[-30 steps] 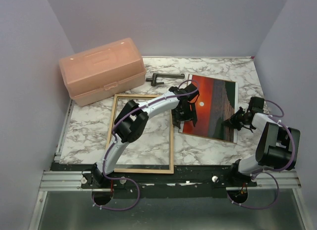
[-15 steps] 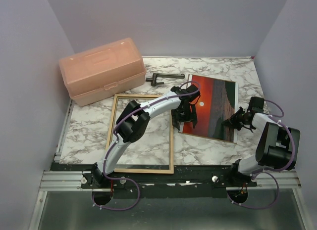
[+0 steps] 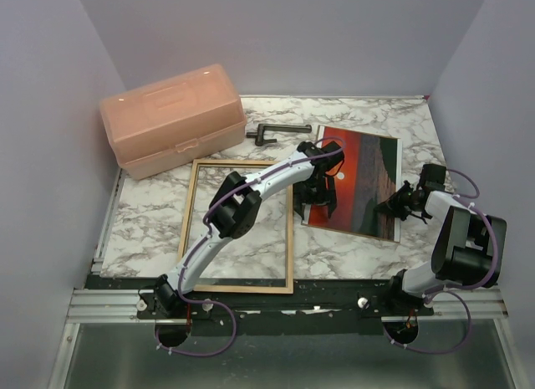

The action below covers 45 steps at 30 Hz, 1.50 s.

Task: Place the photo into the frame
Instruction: Move the photo to the center of the board.

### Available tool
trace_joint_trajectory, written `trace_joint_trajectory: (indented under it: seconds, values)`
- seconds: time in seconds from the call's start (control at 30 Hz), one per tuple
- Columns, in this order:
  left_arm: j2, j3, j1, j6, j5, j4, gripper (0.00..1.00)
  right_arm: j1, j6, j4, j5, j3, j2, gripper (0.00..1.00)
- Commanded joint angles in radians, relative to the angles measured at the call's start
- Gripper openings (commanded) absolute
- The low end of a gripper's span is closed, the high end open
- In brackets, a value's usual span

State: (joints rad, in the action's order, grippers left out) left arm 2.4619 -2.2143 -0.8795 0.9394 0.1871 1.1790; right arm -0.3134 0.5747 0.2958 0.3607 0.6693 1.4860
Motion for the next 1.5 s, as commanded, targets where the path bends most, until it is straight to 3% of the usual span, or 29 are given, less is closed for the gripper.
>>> trace_joint_trajectory:
  seconds: [0.0, 1.0, 1.23, 1.37, 1.47]
  values:
    - [0.011, 0.009, -0.01, -0.015, -0.006, 0.023, 0.79, 0.003, -0.025, 0.019, -0.063, -0.01, 0.04, 0.01]
    - [-0.03, 0.048, -0.028, -0.035, -0.041, 0.057, 0.81, 0.004, -0.034, 0.008, -0.055, -0.029, 0.043, 0.01]
    - [-0.031, 0.114, -0.032, -0.022, 0.027, -0.033, 0.8, 0.003, -0.036, 0.011, -0.054, -0.031, 0.046, 0.01]
    - [-0.038, 0.111, -0.042, -0.014, 0.026, -0.066, 0.75, 0.003, -0.034, 0.016, -0.054, -0.032, 0.041, 0.01]
    - [-0.059, 0.123, -0.046, -0.013, 0.01, -0.095, 0.54, 0.003, -0.033, 0.015, -0.055, -0.035, 0.031, 0.01]
